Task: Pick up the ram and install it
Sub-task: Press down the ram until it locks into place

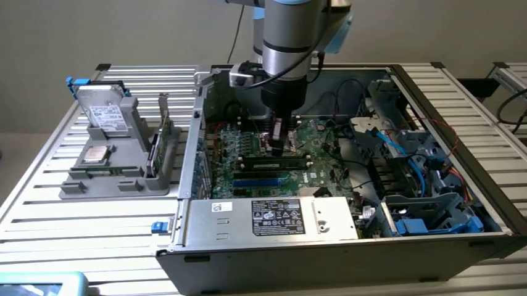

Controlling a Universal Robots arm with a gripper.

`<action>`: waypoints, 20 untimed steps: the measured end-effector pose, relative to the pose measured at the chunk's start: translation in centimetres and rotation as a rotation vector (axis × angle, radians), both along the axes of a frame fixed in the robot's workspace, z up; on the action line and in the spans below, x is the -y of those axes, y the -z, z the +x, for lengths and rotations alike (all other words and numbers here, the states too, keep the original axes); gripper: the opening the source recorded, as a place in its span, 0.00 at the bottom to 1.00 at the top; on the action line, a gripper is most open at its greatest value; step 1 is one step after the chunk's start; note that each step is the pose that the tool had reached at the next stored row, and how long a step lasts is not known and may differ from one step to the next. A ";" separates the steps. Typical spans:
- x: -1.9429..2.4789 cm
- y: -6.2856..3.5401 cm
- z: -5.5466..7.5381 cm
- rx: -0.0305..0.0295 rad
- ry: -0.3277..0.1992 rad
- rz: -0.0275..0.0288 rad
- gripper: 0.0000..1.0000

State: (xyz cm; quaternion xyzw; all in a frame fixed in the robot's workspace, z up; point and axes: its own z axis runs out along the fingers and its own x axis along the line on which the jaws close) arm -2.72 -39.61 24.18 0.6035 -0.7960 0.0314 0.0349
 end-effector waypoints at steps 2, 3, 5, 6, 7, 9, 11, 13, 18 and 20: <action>0.00 0.00 0.0 0.0000 0.028 0.0001 0.11; 0.00 0.00 0.0 0.0000 0.041 0.0001 0.11; 0.00 0.01 0.0 0.0000 0.067 0.0001 0.11; -0.01 0.00 0.0 0.0001 0.079 0.0001 0.11; -0.01 0.01 0.0 0.0001 0.092 0.0001 0.11; 0.00 0.00 0.0 0.0001 0.119 0.0000 0.11; 0.00 0.01 0.0 0.0002 0.140 0.0001 0.11; 0.00 0.00 0.0 0.0002 0.161 0.0001 0.11; 0.00 0.00 0.0 0.0002 0.209 0.0001 0.11; 0.00 0.00 0.0 0.0003 0.228 0.0002 0.11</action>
